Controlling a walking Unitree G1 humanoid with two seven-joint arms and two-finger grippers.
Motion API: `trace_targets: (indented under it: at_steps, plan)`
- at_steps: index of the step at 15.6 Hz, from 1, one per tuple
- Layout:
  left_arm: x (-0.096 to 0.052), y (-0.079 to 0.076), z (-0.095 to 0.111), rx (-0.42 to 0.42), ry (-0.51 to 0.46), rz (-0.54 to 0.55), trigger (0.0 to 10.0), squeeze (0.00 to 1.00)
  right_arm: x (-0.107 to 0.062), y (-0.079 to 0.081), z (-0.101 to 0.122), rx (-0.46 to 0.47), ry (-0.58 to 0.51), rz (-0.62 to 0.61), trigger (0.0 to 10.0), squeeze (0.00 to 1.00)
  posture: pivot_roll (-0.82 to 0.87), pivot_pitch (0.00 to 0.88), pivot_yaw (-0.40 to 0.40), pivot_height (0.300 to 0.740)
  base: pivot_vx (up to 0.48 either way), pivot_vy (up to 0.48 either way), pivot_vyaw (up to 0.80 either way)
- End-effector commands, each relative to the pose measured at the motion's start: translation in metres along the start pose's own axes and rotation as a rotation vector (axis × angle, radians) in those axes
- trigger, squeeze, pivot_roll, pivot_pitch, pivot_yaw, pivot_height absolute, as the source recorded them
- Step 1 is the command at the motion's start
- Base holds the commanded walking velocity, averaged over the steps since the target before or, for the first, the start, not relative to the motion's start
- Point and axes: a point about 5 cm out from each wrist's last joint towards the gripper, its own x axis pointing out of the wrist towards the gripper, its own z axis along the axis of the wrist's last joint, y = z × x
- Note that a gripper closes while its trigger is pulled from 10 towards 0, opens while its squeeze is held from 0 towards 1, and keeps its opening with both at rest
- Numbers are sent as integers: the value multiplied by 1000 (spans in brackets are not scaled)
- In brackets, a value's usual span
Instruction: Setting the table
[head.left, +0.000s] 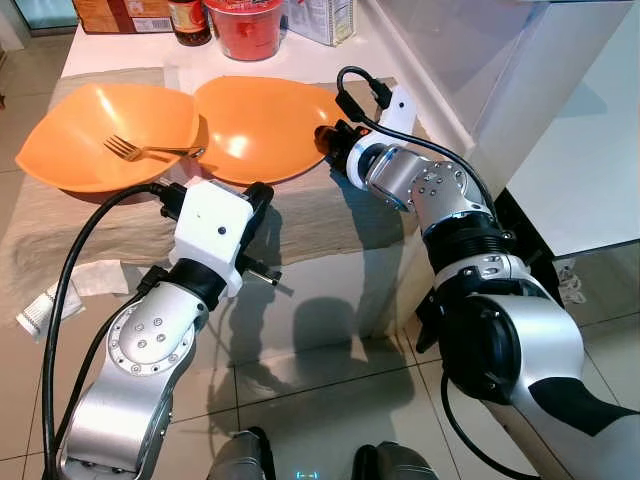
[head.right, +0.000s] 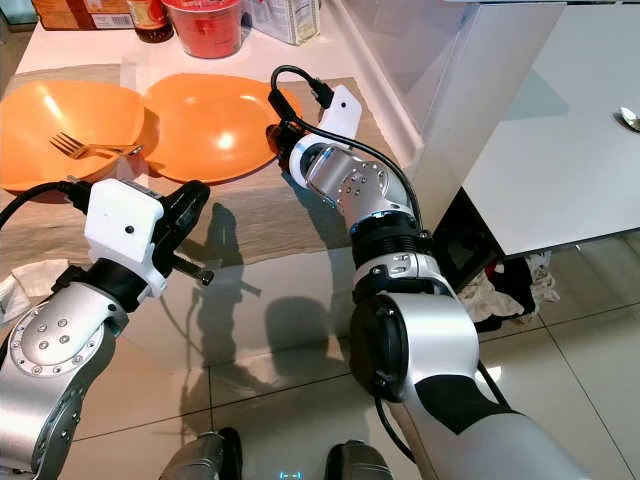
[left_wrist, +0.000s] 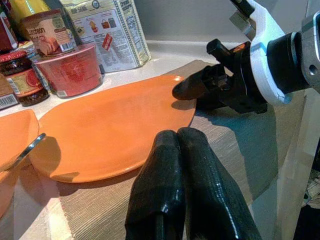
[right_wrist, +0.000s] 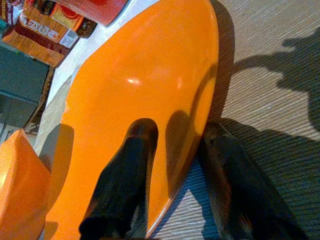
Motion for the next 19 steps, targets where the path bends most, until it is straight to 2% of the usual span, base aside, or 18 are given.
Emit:
trace_targets:
  at_steps: [1,9,13,16,17,19]
  plan:
    - [-3,-1,3,9,-7,10,10000,0,3,-3,-17,12,89,-19,0,0,0,187,-42,740,0,0,0]
    - [-2,0,4,6,-12,20,10000,0,1,-9,-1,95,17,-25,0,0,-2,180,-43,740,0,0,0]
    - [-2,0,4,5,-14,21,10000,0,-4,-2,22,128,-115,42,0,0,-4,177,-42,740,0,0,0]
    - [-1,-1,4,3,-17,18,10000,0,-9,-9,37,79,-213,-15,0,0,-4,177,-42,740,0,0,0]
    - [-1,-1,5,2,-19,18,10000,0,-17,-11,56,-22,-328,-54,0,0,-7,174,-39,740,0,0,0]
    - [0,-1,5,1,-21,17,10000,0,-23,-2,69,-100,-420,-30,0,0,-9,172,-37,740,0,0,0]
